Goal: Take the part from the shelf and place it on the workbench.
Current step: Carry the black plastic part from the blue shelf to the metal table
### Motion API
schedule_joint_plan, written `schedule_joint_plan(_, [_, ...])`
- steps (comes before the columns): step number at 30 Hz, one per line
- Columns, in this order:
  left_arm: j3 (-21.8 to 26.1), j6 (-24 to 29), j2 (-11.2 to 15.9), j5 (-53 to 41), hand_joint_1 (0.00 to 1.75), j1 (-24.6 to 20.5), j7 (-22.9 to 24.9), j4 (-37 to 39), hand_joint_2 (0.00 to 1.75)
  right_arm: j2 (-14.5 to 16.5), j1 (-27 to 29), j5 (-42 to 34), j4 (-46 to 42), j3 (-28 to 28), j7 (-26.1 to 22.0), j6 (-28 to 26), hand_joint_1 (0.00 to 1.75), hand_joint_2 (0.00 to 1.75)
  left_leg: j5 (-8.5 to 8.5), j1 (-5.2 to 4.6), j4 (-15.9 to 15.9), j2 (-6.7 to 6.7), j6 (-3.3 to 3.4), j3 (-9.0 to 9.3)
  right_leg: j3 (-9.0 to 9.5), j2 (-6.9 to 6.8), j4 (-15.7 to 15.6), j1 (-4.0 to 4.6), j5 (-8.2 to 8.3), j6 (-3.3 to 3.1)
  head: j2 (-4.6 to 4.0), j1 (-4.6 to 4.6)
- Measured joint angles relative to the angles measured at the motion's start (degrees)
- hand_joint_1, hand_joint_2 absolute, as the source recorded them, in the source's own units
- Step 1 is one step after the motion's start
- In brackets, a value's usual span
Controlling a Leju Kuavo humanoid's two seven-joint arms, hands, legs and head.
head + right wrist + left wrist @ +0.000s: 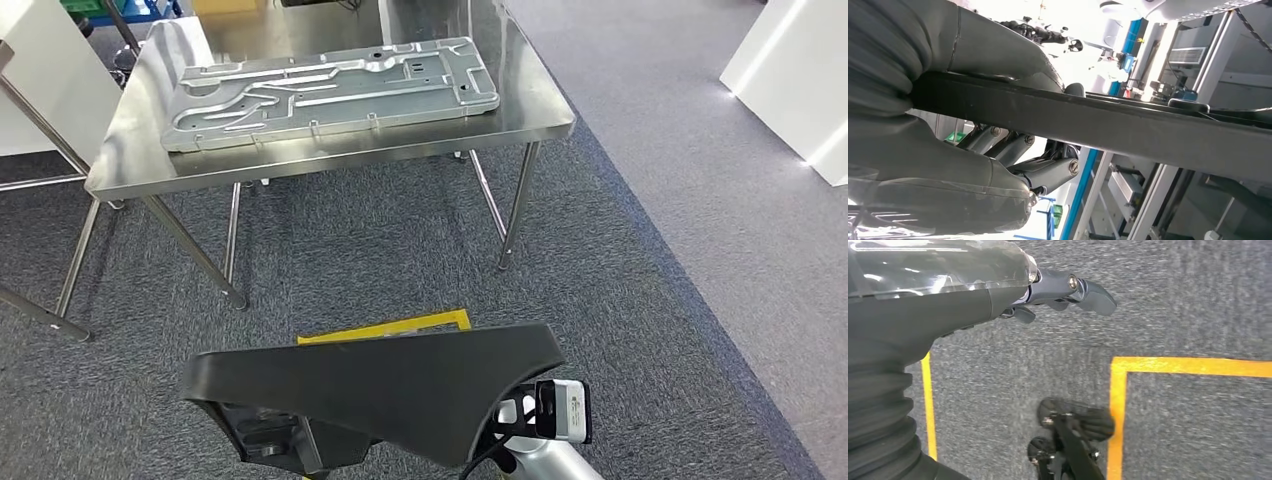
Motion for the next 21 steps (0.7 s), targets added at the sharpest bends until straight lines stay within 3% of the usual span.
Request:
schedule_joint_plan(1, [0.0,0.0,0.0,0.0,0.00,0.0,0.0,0.0,1.75,0.0,0.0,0.0,0.0,0.0,0.0,0.1,1.75,1.75,2.37,-0.12,-3.8,0.08,0.31,1.35,0.78,-0.01,-0.1,0.02,-0.64,0.16,0.00,0.01])
schedule_joint_plan(3, [0.0,0.0,0.1,0.0,0.00,0.0,0.0,0.0,1.75,0.0,0.1,0.0,-0.1,0.0,0.0,0.4,1.75,1.75,4.29,-0.57,-9.3,0.21,1.10,3.46,1.68,0.00,-0.3,0.10,-1.61,0.72,0.00,0.01])
schedule_joint_plan(7, [0.0,0.0,0.1,0.0,0.00,0.1,-0.1,0.0,1.75,0.0,0.1,-0.1,-0.2,-0.1,0.0,0.5,1.75,1.75,2.90,-0.61,-11.5,0.04,2.71,5.31,1.80,0.00,1.4,0.16,-1.09,2.05,0.00,0.02])
schedule_joint_plan(9, [0.0,0.0,0.1,0.0,0.00,0.1,-0.1,0.0,1.75,0.0,0.1,0.0,-0.3,-0.3,0.0,0.5,1.75,1.75,2.23,-0.43,-12.0,-0.04,3.30,6.77,-1.20,0.03,6.6,0.07,-1.29,2.45,0.00,0.03])
schedule_joint_plan(12, [0.0,-0.1,0.1,0.0,0.00,0.2,-0.2,0.0,1.75,-0.1,0.5,0.1,-0.3,-0.4,0.0,0.5,1.75,1.75,0.56,-0.44,-12.1,-0.12,3.63,8.64,-8.79,0.04,15.4,-0.04,-5.10,2.94,0.00,0.02])
schedule_joint_plan(13, [0.0,-0.1,0.1,0.0,0.00,0.2,-0.2,0.0,1.75,-0.2,0.6,0.1,-0.3,-0.4,0.0,0.5,1.75,1.75,-0.12,-0.43,-12.1,-0.17,3.59,9.45,-10.45,0.03,16.1,-0.07,-6.01,3.03,0.00,0.02])
schedule_joint_plan(14, [0.0,-0.1,0.1,0.0,0.00,0.3,-0.2,0.0,1.75,-0.2,0.8,0.1,-0.3,-0.5,0.0,0.5,1.75,1.75,-0.85,-0.43,-12.1,-0.23,3.50,10.38,-11.26,0.02,15.1,-0.09,-5.86,3.01,0.00,0.02])
schedule_joint_plan(15, [0.0,-0.1,0.1,0.0,0.00,0.3,-0.2,0.0,1.75,-0.3,0.9,0.1,-0.3,-0.5,0.0,0.5,1.75,1.75,-1.65,-0.42,-12.1,-0.29,3.36,11.44,-11.29,0.02,12.4,-0.10,-4.22,2.91,0.00,0.02])
schedule_joint_plan(18, [0.0,-0.1,0.1,0.0,0.00,0.3,-0.3,0.0,1.75,-0.4,1.4,0.3,-0.3,-0.8,0.0,0.7,1.75,1.75,-4.17,-0.51,-12.0,-0.42,2.65,13.85,-10.17,0.06,3.2,0.22,5.41,2.14,0.00,0.02])
schedule_joint_plan(19, [0.0,-0.1,0.1,0.0,0.00,0.3,-0.3,0.0,1.75,-0.4,1.5,0.5,-0.3,-0.9,0.0,0.7,1.75,1.75,-4.72,-0.52,-12.1,-0.45,2.29,14.46,-9.94,0.11,2.0,0.39,7.15,1.77,0.00,0.02])
schedule_joint_plan(21, [0.0,-0.1,0.0,0.0,0.00,0.0,-0.4,0.0,1.75,-0.4,1.5,0.6,-0.6,-1.0,0.0,1.0,1.75,1.75,-4.64,-0.49,-11.5,-0.50,1.43,15.07,-9.08,0.26,1.6,0.56,6.76,0.94,0.00,0.02])
